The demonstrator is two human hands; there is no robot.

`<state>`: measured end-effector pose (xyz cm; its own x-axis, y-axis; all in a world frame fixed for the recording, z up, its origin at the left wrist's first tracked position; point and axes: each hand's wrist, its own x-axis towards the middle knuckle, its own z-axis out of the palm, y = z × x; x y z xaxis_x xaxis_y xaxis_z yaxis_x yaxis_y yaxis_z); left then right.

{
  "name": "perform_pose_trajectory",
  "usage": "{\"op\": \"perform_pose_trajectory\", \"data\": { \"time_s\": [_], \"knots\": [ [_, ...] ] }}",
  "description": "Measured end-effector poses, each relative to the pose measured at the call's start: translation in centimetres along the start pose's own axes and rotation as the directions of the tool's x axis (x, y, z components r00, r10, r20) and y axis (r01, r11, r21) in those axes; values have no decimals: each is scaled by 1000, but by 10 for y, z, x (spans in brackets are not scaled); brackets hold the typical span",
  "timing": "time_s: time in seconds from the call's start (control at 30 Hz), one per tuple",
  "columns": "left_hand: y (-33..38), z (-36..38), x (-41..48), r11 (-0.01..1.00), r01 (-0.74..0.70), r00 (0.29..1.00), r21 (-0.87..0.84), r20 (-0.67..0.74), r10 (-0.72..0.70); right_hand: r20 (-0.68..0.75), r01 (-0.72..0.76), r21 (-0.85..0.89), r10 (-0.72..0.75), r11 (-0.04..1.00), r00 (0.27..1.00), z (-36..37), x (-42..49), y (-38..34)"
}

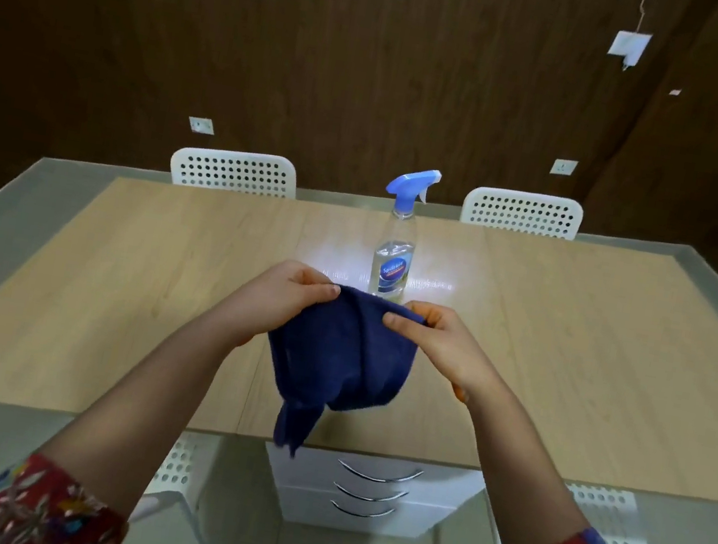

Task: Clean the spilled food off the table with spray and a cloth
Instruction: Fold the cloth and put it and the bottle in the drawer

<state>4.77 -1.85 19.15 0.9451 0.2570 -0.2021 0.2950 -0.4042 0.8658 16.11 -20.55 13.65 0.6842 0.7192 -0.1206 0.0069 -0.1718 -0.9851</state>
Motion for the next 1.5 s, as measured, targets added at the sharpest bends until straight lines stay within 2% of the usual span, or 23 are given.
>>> {"op": "perform_pose_trajectory", "data": {
  "time_s": [0.1, 0.2, 0.27, 0.3, 0.37, 0.43, 0.5, 0.57, 0.63, 0.7, 0.83, 0.9, 0.97, 1.07, 1.17, 1.2, 1.27, 1.33, 1.4, 1.5],
  "knots": [
    [-1, -9, 4, 988, 54, 999, -145, 19, -51, 26, -40, 93, 38, 995, 999, -3, 2, -5],
    [-2, -18, 6, 917, 107, 993, -385, 89, -78, 43, -77, 377, 65, 923, 997, -4, 2, -12],
    [-1, -21, 7, 825, 101, 986, -556, 168, -8, 30, -67, 527, 60, 847, 998, -2, 2, -16],
    [-2, -19, 8, 742, 94, 987, -664, 160, 19, 23, -68, 608, 69, 791, 997, 0, 2, -16],
    [-13, -6, 11, 472, 103, 994, -875, 99, -34, 17, -112, 749, 149, 653, 989, 7, 3, -6],
    [-39, 20, 14, 262, 208, 974, -942, 175, -142, 67, -258, 800, 348, 541, 935, 21, -2, 15],
    [-68, 46, 14, 163, 406, 891, -899, 349, -291, 139, -387, 828, 519, 407, 843, 35, -16, 37],
    [-91, 57, 12, 113, 537, 810, -836, 473, -346, 183, -437, 833, 577, 339, 796, 39, -28, 51],
    [-99, 59, 11, 159, 564, 794, -810, 481, -371, 203, -474, 797, 573, 375, 794, 35, -34, 54],
    [-95, 56, 12, 307, 527, 828, -793, 398, -394, 130, -446, 750, 552, 489, 824, 29, -35, 48],
    [-81, 44, 18, 566, 373, 913, -736, 184, -363, -158, -268, 530, 405, 804, 901, 16, -34, 31],
    [-76, 36, 18, 732, 301, 937, -611, 48, -346, -275, -173, 423, 308, 889, 911, 9, -33, 25],
    [-73, 31, 18, 841, 263, 947, -473, -39, -319, -381, -158, 312, 276, 937, 883, 6, -29, 24],
    [-66, 32, 20, 887, 205, 945, -414, -153, -290, -480, -176, 223, 265, 959, 836, 7, -23, 26],
    [-57, 26, 22, 905, 116, 948, -410, -225, -224, -481, -58, 150, 124, 987, 868, 3, -20, 22],
    [-55, 22, 22, 931, 97, 965, -353, -197, -175, -458, -20, 112, 69, 993, 886, 0, -19, 19],
    [-51, 17, 22, 990, 54, 989, -131, -133, -72, -387, 9, -25, -18, 1000, 922, -9, -14, 14],
    [-49, 17, 25, 997, 5, 989, 73, -146, 6, -280, -75, -294, -11, 953, 960, -14, -8, 12],
    [-46, 21, 31, 978, -5, 986, 211, -162, 40, -214, -158, -512, 53, 844, 975, -14, -2, 15],
    [-47, 21, 41, 939, 68, 983, 338, -184, -5, -297, -237, -565, 73, 790, 952, -11, 5, 16]
  ]
}}
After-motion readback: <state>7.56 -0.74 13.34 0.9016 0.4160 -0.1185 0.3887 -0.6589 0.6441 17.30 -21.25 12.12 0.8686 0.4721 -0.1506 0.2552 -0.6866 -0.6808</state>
